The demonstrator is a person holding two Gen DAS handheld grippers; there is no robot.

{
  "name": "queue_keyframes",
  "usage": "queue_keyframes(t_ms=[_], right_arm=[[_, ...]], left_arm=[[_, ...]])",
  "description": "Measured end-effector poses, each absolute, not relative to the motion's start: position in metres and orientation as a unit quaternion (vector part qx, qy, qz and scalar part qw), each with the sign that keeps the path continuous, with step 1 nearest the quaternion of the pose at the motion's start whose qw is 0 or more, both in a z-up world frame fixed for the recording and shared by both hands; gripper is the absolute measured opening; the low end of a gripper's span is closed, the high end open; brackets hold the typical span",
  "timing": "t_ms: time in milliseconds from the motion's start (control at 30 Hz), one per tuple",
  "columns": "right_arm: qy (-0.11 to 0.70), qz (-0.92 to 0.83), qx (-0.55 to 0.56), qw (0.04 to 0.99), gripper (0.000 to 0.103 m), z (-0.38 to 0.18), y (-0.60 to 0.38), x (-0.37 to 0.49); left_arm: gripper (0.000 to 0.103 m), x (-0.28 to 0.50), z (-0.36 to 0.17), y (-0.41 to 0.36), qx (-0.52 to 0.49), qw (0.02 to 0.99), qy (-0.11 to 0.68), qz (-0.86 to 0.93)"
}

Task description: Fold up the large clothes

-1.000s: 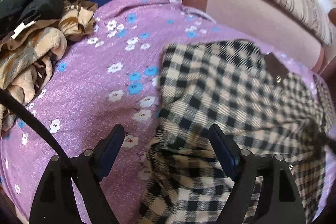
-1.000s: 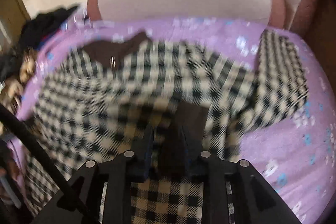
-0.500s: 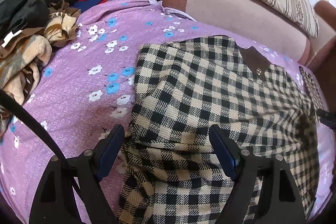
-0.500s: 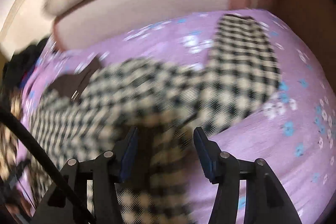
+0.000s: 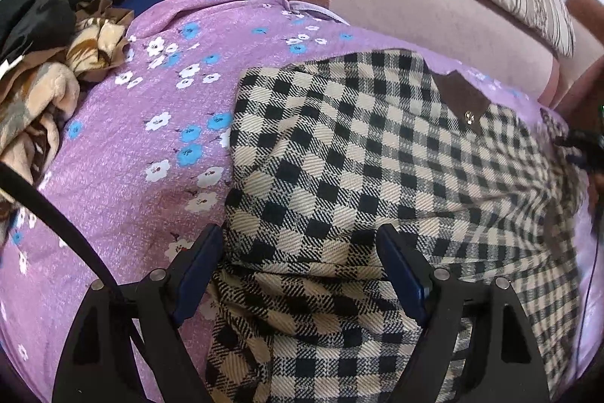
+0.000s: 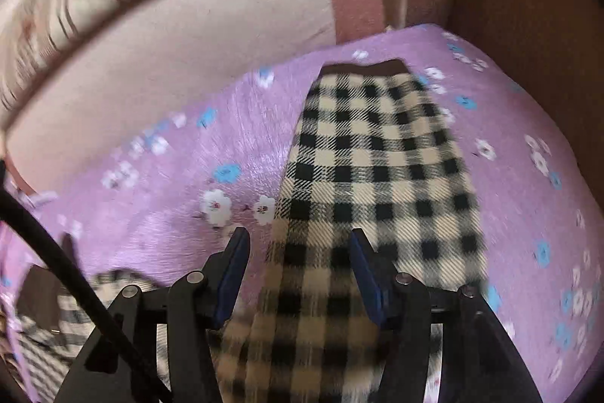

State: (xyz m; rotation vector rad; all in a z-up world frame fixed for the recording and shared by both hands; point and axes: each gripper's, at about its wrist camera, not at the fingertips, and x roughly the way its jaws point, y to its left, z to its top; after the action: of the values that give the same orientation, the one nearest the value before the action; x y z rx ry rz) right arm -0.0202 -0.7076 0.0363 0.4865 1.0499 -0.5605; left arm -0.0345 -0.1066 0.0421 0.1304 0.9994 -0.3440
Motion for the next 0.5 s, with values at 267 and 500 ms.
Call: queue_keyframes(t_ms=[267,500], right_arm=[[0.492,-0.254,0.193,0.81,0.004,0.042,-0.709,-0.021],[0.433,-0.175,0.249,0.848,0.004,0.101,-0.693,-0.057]], left_arm=[[0.082,-0.034,0.042,-0.109,0.061,0.862,0.475,-0.165],[0.082,-0.038,0.055,-0.1,0.041,0.871,0.46,-0.17]])
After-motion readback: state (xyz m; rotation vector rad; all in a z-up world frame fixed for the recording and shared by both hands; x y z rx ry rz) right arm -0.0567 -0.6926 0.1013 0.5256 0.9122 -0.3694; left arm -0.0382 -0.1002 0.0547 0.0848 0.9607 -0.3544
